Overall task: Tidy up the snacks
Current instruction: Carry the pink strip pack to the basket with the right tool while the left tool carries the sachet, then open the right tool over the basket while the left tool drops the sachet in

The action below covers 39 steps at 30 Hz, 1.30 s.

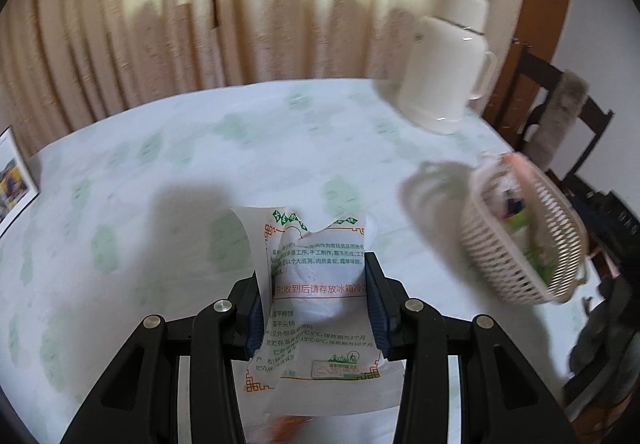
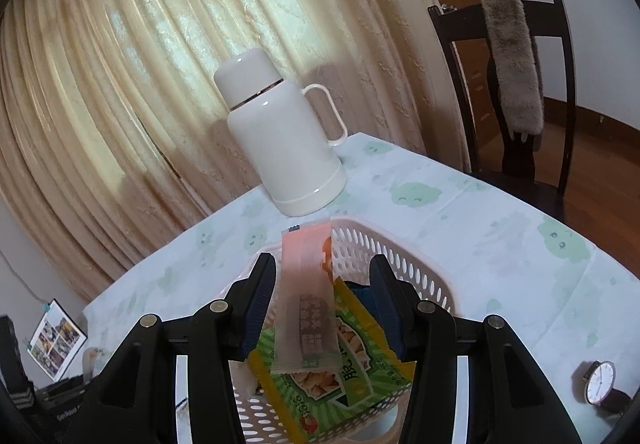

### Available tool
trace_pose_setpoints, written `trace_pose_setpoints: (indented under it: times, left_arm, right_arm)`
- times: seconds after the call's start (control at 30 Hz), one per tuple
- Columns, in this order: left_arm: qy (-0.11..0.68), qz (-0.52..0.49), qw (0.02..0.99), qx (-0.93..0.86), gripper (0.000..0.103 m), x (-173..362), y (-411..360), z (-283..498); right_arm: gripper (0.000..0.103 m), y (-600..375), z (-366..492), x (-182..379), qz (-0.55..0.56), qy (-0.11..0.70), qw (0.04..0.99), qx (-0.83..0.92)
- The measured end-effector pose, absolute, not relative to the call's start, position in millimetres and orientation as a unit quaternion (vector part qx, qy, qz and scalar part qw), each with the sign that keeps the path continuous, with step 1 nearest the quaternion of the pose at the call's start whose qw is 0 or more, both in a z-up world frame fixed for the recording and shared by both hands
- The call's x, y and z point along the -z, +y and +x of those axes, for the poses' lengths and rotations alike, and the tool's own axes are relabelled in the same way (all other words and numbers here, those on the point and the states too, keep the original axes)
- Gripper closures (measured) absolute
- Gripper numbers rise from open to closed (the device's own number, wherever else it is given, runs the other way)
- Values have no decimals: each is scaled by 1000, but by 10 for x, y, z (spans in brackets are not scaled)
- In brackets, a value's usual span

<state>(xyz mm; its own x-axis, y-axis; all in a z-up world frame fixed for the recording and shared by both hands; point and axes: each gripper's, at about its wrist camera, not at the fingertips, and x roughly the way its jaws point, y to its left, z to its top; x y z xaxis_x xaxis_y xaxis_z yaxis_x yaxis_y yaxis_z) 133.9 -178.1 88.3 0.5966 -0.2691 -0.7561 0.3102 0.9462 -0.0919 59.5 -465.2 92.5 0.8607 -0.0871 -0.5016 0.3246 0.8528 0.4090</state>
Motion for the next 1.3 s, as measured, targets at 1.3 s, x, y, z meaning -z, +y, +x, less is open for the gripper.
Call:
trace_pose_setpoints:
  times: [1.3]
  left_arm:
    - [392, 41, 888, 237, 46, -1157, -2758, 1449]
  right_arm:
    - [51, -4731, 302, -1082, 291, 172, 939, 69]
